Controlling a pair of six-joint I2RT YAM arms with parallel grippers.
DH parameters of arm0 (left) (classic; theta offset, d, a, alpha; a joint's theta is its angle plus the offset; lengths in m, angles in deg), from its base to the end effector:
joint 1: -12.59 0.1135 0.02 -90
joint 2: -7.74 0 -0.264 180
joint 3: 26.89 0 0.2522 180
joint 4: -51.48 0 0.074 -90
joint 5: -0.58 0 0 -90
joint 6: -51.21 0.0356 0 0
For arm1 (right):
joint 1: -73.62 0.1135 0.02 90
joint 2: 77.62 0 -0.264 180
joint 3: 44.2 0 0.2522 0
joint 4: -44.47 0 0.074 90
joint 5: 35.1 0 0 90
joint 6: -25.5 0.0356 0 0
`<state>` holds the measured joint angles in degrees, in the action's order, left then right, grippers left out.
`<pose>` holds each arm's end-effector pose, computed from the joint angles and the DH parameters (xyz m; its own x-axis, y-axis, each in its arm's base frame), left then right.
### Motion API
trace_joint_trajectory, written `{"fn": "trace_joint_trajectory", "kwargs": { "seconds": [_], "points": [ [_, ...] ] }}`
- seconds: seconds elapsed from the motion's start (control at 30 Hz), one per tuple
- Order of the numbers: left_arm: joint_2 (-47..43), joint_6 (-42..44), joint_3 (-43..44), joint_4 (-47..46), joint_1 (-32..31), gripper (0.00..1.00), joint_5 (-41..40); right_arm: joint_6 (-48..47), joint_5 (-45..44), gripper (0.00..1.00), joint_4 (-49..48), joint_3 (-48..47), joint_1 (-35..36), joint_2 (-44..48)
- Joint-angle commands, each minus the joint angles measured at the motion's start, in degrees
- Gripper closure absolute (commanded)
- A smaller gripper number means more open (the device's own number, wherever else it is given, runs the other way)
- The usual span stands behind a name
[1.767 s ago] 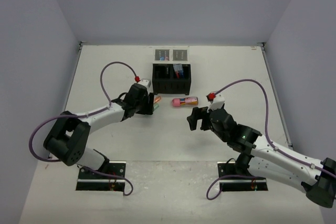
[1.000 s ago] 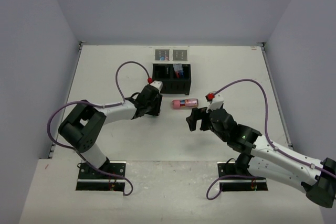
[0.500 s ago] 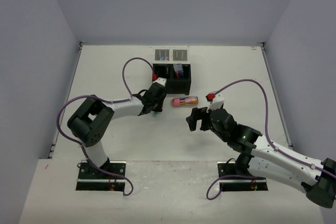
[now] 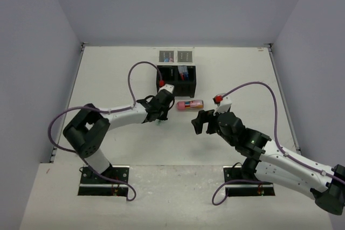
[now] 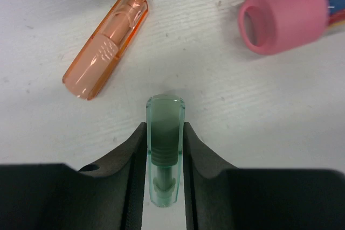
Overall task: Sort the stationery into containers
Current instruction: Pick up the stationery from the center of the board, then place the stationery in the storage box.
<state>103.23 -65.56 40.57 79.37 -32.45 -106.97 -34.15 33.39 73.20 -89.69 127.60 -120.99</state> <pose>0.2396 -0.2248 0.1684 -0.7726 0.1660 -0.6128 0.2322 0.9722 -0.0294 0.1140 0.1346 0.2561 -0.5101 0.0978 -0.8545 -0.3499 0.8840 0.3100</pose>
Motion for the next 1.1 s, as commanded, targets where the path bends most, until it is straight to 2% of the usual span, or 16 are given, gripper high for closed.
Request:
{"fn": "trace_joint_trajectory", "kwargs": {
  "seconds": [0.0,0.13,0.23,0.33,0.4,0.5,0.57,0.67,0.8,0.93,1.07],
  "points": [
    [-13.44,-2.92,2.82,3.23,-1.19,0.91,-6.42,-0.73,-0.35,0.01,-1.88,-0.79,0.07,0.57],
    [-18.25,-3.33,6.77,2.29,-1.05,0.91,-13.65,-0.73,-0.57,0.01,-1.91,-0.88,-0.01,0.75],
    [-15.74,-1.01,12.60,-1.52,0.45,0.91,-16.17,-0.82,-0.91,0.01,-1.88,-0.96,-0.01,0.67],
    [-9.12,-1.67,23.99,-3.57,8.93,0.91,-7.74,-0.97,-1.47,0.01,-1.88,-0.72,0.06,0.89],
    [-2.00,-2.44,30.24,-4.86,12.43,0.91,-4.08,-0.91,-1.51,0.01,-2.04,-0.55,0.08,1.16],
    [5.73,-1.97,40.34,-7.06,14.89,0.91,-3.54,-1.08,-1.65,0.01,-2.23,-0.44,-0.01,1.59],
    [14.30,-3.16,48.94,-5.01,16.33,0.91,-3.41,-1.45,-1.55,0.01,-2.43,-0.16,0.05,1.94],
    [21.28,-4.10,56.10,-5.09,17.37,0.92,-3.14,-1.52,-1.32,0.01,-2.67,-0.08,0.07,2.26],
    [26.04,-4.19,58.26,-8.83,17.92,0.93,-2.92,-1.59,-0.66,0.01,-3.09,0.29,0.04,2.71],
    [30.09,-3.43,61.69,-8.22,18.07,0.93,-2.72,-2.77,1.52,0.01,-4.19,0.71,0.00,2.86],
    [31.53,-2.96,61.11,-9.73,18.25,0.92,-3.70,-3.12,2.36,0.01,-4.79,0.89,0.06,3.03]
  ]
}}
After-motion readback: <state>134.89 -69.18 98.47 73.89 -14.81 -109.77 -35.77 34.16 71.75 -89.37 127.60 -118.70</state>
